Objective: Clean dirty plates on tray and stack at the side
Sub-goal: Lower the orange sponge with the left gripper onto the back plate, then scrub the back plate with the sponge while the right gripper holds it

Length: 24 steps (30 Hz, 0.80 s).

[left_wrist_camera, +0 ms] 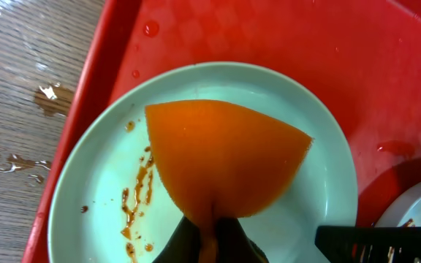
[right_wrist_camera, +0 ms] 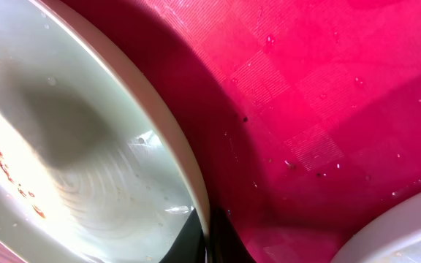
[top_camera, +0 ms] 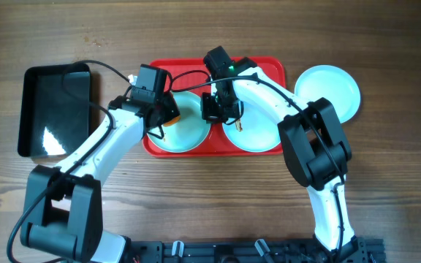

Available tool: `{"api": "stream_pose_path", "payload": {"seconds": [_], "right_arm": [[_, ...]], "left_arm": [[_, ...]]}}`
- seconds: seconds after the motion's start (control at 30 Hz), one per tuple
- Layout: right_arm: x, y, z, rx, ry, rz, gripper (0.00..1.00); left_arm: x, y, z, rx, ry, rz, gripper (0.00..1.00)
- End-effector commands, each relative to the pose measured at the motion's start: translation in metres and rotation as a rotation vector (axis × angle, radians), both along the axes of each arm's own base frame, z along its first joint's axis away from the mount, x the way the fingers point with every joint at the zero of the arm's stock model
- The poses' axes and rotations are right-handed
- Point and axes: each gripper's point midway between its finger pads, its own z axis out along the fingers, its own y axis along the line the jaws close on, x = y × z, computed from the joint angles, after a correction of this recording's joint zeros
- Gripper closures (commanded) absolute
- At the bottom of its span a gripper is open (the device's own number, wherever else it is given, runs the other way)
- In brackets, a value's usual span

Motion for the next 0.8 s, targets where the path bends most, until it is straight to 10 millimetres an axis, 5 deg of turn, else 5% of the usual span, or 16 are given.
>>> {"api": "stream_pose_path", "payload": {"seconds": [0.0, 0.57, 0.77], "right_arm": [[-0.007, -0.009, -0.019, -0.059, 0.021, -0.018, 0.96], [-0.005, -0.012, -0.020, -0.078, 0.016, -0.028, 0.96], [-0.006, -0.013, -0.020, -0.085, 0.019, -0.027, 0.96]], "left_arm": [[-0.003, -0.012, -0.008, -0.054, 0.042, -0.052, 0.96], [-0.020, -0.014, -0.055, -0.013, 0.177, -0.063, 0.96], [-0.041, 0.025, -0.082, 0.181, 0.230, -0.002, 0.96]]}}
